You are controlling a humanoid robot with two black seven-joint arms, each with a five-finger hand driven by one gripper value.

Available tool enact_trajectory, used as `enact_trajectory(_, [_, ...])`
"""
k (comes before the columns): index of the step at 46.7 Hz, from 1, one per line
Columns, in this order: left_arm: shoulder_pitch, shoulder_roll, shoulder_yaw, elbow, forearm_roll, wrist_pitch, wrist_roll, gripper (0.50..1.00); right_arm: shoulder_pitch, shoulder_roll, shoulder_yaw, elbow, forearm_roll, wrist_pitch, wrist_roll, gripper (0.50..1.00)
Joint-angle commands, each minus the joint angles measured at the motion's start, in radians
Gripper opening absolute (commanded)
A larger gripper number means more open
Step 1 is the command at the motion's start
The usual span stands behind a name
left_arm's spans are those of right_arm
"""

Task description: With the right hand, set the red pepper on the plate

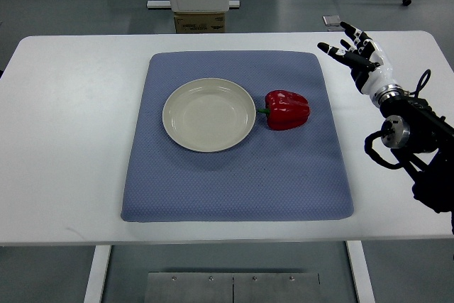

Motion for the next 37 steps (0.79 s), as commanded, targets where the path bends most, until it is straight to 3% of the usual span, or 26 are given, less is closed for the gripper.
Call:
enact_trajectory(1, [0.000, 0.000, 0.000, 0.000, 0.000, -0.002, 0.000, 1.000, 0.000, 0.001, 0.000, 0.000, 0.000, 0.000, 0.000, 1.000])
enact_trajectory(37, [0.002, 0.000, 0.000, 0.000, 0.000, 0.000, 0.000, 1.000, 0.006, 0.003, 0.006, -0.002, 0.000, -0.001, 0.001, 1.000])
